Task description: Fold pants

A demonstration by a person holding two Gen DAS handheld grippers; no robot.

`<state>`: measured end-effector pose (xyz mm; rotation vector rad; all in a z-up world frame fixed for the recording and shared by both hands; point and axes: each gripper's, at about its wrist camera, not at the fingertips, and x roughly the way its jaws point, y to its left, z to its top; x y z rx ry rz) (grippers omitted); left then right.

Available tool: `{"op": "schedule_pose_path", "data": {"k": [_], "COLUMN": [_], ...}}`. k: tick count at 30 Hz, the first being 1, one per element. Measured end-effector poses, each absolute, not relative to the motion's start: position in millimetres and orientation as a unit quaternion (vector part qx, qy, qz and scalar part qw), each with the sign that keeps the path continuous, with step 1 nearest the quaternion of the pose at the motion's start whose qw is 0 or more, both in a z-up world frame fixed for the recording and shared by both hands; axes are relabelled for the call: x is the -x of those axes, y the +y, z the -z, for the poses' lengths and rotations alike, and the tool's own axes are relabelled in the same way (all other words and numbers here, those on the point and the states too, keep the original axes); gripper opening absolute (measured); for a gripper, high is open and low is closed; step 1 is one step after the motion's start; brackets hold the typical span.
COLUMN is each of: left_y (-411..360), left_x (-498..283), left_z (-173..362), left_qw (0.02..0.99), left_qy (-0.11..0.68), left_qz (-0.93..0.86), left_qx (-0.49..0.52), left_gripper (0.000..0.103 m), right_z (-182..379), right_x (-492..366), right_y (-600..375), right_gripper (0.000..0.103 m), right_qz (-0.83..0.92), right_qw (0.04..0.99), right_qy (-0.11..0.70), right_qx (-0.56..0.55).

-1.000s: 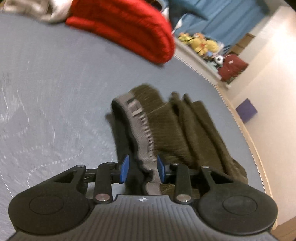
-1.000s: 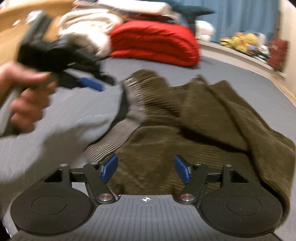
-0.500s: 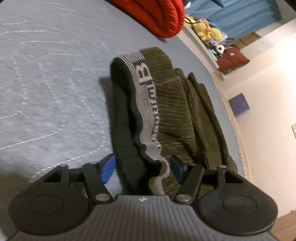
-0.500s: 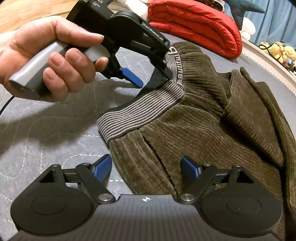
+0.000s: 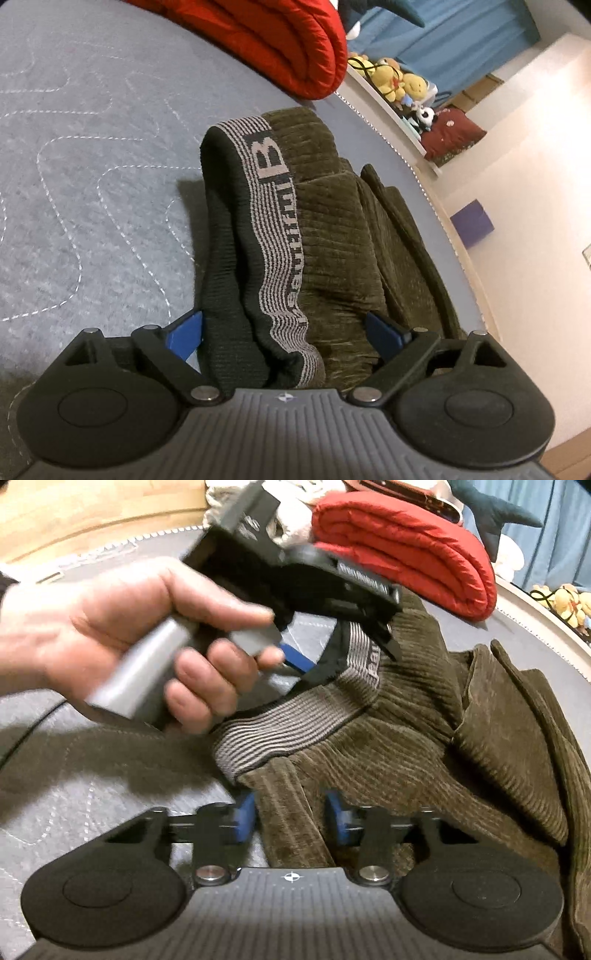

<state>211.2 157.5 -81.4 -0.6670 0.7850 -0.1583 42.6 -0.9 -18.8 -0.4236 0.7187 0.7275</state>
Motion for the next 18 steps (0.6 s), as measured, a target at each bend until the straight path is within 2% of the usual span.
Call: {"op": "schedule_pose_path", "data": {"k": [2, 4, 7, 11, 12, 13, 18], "left_y": [153.5, 155.6, 163.4, 163.3, 162.6, 162.4, 157.5], "left_x": [-215.3, -216.3, -214.0, -203.3, -200.4, -196.7, -167.1], "left_z": [79.7, 79.1, 80.3, 70.7, 66.1, 60.4, 29.3], "left_qw": [0.868, 0.869, 0.868, 0.874, 0.877, 0.878, 0.897], "left_qy": [0.380, 0.387, 0.391, 0.387, 0.385, 0.383, 0.378], "left_qz": [0.074, 0.057, 0.050, 0.050, 0.050, 0.052, 0.051], "left_qx": [0.310, 0.302, 0.302, 0.289, 0.285, 0.281, 0.226], "left_gripper": [0.088, 0.057, 0.042, 0.033, 0.027, 0.015, 0.013], "right_z": [13.6, 9.0, 4.4, -3.8, -6.1, -7.8, -14.7], "right_x": [-41.9, -38.4, -38.2, -35.6, -33.9, -32.4, -18.1], "right_y": [-6.1, -10.2, -17.3, -26.0, -27.2, -27.4, -21.5], "right_gripper": [0.015, 0.013, 0.011, 0.009, 0.009, 0.009, 0.008], "right_qz": [-0.361, -0.364, -0.367, -0.366, -0.367, -0.369, -0.397], "right_qw": [0.847, 0.849, 0.851, 0.856, 0.856, 0.856, 0.840], "right_qy": [0.342, 0.337, 0.329, 0.320, 0.319, 0.318, 0.310], "right_qx": [0.187, 0.182, 0.180, 0.173, 0.173, 0.175, 0.204]}}
